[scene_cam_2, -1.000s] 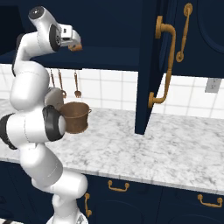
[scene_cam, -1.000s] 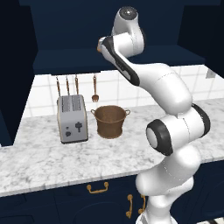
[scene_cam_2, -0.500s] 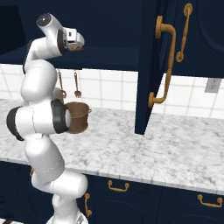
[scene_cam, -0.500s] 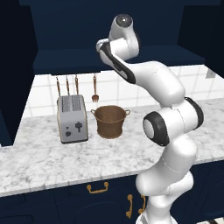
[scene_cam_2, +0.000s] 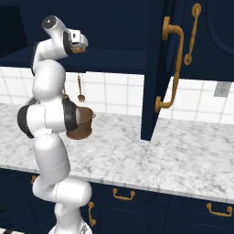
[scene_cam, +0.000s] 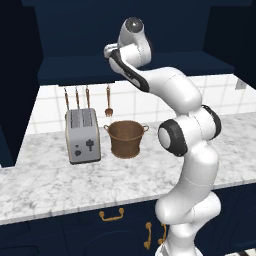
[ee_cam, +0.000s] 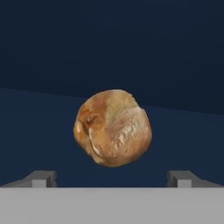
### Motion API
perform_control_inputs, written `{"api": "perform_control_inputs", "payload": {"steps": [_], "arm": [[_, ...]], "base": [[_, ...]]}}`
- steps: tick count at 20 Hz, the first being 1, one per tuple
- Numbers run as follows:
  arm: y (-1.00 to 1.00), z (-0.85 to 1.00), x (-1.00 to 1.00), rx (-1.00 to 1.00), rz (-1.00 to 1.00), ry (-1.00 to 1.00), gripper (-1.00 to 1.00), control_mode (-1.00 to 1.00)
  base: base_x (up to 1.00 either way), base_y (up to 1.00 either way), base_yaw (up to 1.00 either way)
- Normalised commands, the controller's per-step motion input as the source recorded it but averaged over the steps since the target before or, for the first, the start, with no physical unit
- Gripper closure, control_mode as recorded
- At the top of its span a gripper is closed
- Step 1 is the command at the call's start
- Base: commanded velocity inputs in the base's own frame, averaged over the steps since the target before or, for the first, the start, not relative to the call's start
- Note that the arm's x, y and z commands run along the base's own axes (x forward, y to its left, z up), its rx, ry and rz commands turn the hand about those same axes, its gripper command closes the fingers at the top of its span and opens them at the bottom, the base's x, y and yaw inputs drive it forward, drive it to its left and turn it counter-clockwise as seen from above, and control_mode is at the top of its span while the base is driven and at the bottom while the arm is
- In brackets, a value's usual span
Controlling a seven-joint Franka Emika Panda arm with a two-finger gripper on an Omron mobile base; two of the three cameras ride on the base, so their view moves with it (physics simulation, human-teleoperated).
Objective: Open the cabinet, pick up the bread from the cabinet and place it in the basket. Then move the basket to the dining counter.
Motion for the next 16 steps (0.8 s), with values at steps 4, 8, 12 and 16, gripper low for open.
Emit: {"api": "perform_control_inputs", "payload": {"steps": [4, 8, 12, 16], "arm": [[0.0, 0.0, 0.48, 0.0, 0.0, 0.0, -1.0, -1.0], [0.0, 0.0, 0.6, 0.0, 0.0, 0.01, -1.0, -1.0], [0.01, 0.0, 0.55, 0.0, 0.0, 0.04, -1.0, -1.0], [0.03, -0.03, 0.33, 0.0, 0.0, 0.06, -1.0, -1.0]], "base": [[0.0, 0.0, 0.0], [0.0, 0.0, 0.0], [0.0, 0.0, 0.0], [0.0, 0.0, 0.0]]}}
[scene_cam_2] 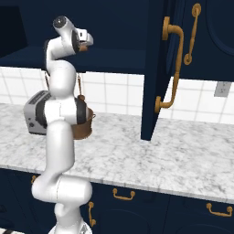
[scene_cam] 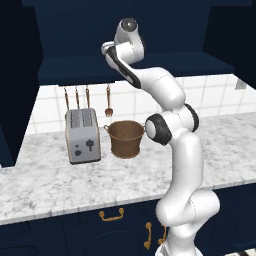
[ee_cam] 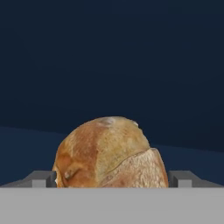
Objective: Open the cabinet, pick up the bread from the cabinet and place it in the basket. Then move the basket to the dining counter.
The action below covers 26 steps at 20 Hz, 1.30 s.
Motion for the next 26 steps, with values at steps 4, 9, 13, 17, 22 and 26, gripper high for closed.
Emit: {"api": "perform_control_inputs", "payload": {"steps": [4, 9, 13, 17, 22, 26], "arm": [[0.0, -0.57, 0.23, -0.04, 0.0, 0.07, -1.0, -1.0], [0.09, -0.21, 0.15, 0.0, 0.0, 0.0, -1.0, -1.0], [0.16, -0.17, 0.05, 0.0, 0.0, -0.02, 1.0, -1.0], [0.16, -0.06, 0.0, 0.0, 0.0, -0.14, 1.0, -1.0], [0.04, -0.42, -0.01, -0.07, 0.0, -0.07, 1.0, -1.0], [0.0, -0.1, -0.14, -0.05, -0.03, -0.02, 1.0, -1.0]], "base": [[0.0, 0.0, 0.0], [0.0, 0.0, 0.0], [0.0, 0.0, 0.0], [0.0, 0.0, 0.0], [0.0, 0.0, 0.0], [0.0, 0.0, 0.0]]}}
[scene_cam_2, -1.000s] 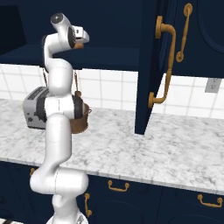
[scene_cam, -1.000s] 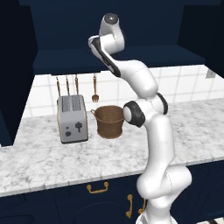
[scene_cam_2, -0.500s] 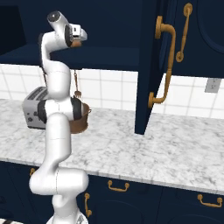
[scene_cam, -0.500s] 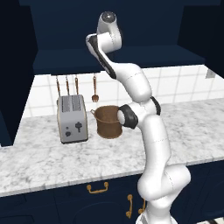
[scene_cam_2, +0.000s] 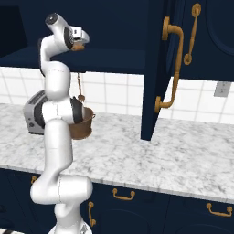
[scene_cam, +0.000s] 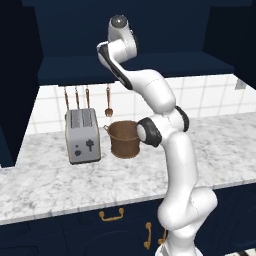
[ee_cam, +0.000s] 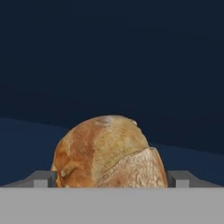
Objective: Open the cabinet, pick up the bread from the cabinet and place it in the basket. Then move the basket to the dining counter.
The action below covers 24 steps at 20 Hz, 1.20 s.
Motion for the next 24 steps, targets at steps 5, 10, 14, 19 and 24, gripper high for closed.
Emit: {"api": "perform_control_inputs", "payload": {"steps": [5, 10, 14, 19, 24], "arm": [[0.16, 0.01, -0.32, -0.05, -0.07, -0.03, 1.0, -1.0], [0.04, -0.25, -0.48, -0.15, -0.08, 0.0, 1.0, -1.0], [0.04, -0.05, -0.81, -0.07, -0.1, 0.0, 1.0, -1.0], [0.08, 0.01, -1.0, 0.0, -0.15, 0.0, 1.0, -1.0], [0.13, 0.15, -1.0, 0.04, -0.15, -0.05, 1.0, -1.0]], "base": [[0.0, 0.0, 0.0], [0.0, 0.0, 0.0], [0.0, 0.0, 0.0], [0.0, 0.0, 0.0], [0.0, 0.0, 0.0]]}}
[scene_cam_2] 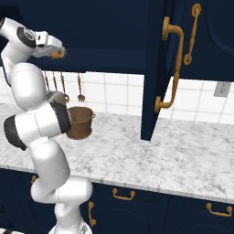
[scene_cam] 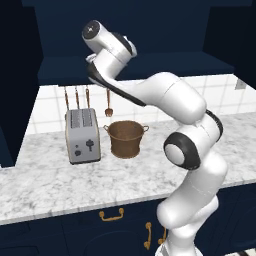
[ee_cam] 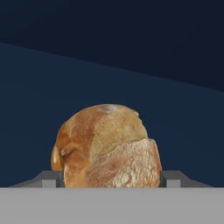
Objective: Open the cabinet, pick up the bread from the cabinet and place it in the basket. Then move the basket to the dining counter.
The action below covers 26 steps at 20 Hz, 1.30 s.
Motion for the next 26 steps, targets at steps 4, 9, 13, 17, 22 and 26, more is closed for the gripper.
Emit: {"api": "perform_control_inputs", "payload": {"steps": [4, 9, 13, 17, 22, 26], "arm": [[0.02, 0.28, -1.0, 0.19, -0.09, -0.19, 1.0, -1.0], [-0.18, -0.23, -1.0, 0.26, 0.0, -0.15, 1.0, -1.0], [-0.52, -0.48, -1.0, 0.18, 0.04, -0.07, 1.0, -1.0], [-0.43, -0.42, -1.0, 0.13, 0.14, -0.01, 1.0, -1.0], [-0.16, -0.16, -1.0, 0.1, 0.37, 0.0, 1.0, -1.0], [-0.23, -0.58, -0.42, 0.01, 0.36, 0.06, 1.0, -1.0]], "base": [[0.0, 0.0, 0.0], [0.0, 0.0, 0.0], [0.0, 0.0, 0.0], [0.0, 0.0, 0.0], [0.0, 0.0, 0.0], [0.0, 0.0, 0.0]]}}
